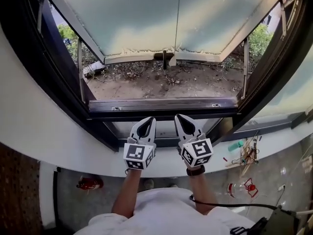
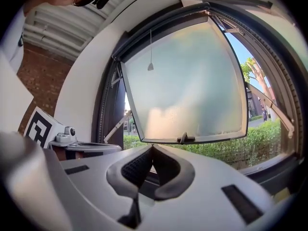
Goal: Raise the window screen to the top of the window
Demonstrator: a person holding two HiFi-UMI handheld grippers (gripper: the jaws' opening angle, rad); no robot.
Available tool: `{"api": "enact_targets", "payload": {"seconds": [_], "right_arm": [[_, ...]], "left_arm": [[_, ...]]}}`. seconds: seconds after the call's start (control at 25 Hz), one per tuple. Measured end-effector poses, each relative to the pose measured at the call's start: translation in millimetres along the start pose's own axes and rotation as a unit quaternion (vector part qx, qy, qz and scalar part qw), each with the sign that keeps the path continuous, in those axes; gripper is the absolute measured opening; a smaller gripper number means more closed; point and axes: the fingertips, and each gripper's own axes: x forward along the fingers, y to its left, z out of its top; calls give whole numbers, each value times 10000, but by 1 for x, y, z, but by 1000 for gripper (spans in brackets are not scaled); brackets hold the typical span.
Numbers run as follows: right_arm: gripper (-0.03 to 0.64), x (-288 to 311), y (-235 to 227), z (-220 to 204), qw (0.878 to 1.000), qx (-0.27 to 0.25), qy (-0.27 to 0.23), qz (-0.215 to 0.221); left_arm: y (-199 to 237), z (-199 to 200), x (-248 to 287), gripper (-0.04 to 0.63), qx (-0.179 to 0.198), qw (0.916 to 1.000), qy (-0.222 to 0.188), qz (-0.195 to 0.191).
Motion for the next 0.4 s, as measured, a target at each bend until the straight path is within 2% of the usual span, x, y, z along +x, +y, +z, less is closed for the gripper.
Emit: {"api": "enact_targets", "payload": {"seconds": [0.4], "right_arm": [[2,11,15,-20,9997,59,227,-113]], "left_arm": [[13,-1,-14,0,-74,9999,-91,-91]]}}
